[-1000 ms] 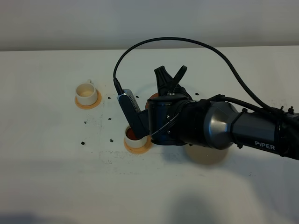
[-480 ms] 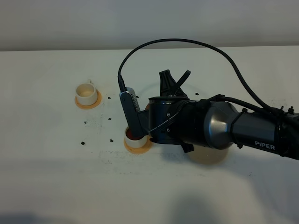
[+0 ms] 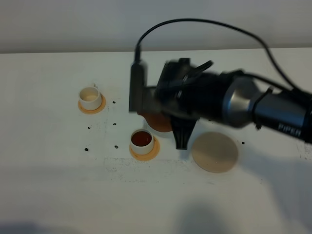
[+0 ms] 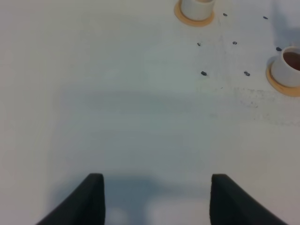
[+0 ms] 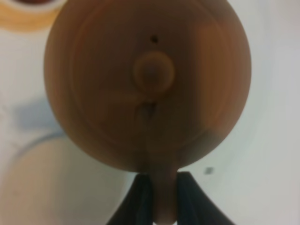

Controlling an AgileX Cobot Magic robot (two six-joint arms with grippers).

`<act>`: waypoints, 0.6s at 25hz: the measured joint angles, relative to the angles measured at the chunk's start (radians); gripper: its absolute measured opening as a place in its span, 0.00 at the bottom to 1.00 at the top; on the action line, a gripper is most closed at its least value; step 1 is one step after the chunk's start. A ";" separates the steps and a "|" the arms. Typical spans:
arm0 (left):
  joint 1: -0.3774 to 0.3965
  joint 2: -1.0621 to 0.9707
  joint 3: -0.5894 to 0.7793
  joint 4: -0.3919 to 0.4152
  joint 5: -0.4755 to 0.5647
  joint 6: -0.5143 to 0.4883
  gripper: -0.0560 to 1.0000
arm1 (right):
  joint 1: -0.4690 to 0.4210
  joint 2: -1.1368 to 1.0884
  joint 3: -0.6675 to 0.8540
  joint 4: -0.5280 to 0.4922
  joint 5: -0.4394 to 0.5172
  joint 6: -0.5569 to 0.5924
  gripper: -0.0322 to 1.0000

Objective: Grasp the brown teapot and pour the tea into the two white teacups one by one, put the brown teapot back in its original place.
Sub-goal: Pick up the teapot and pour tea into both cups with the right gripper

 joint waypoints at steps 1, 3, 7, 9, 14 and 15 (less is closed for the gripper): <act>0.000 0.000 0.000 -0.001 0.000 0.000 0.51 | -0.016 0.000 -0.013 0.053 0.004 0.000 0.15; 0.000 0.000 0.000 -0.002 0.000 0.000 0.51 | -0.048 0.000 -0.032 0.140 0.006 0.003 0.15; 0.000 0.000 0.000 -0.002 0.000 0.000 0.51 | -0.106 0.000 -0.043 0.283 0.000 0.008 0.15; 0.000 0.000 0.000 -0.002 0.000 0.000 0.51 | -0.140 0.000 -0.043 0.323 -0.002 0.017 0.15; 0.000 0.000 0.000 -0.002 0.000 0.000 0.51 | -0.199 0.014 -0.043 0.358 -0.008 0.056 0.15; 0.000 0.000 0.000 -0.002 0.000 0.000 0.51 | -0.208 0.023 -0.043 0.367 -0.012 0.058 0.15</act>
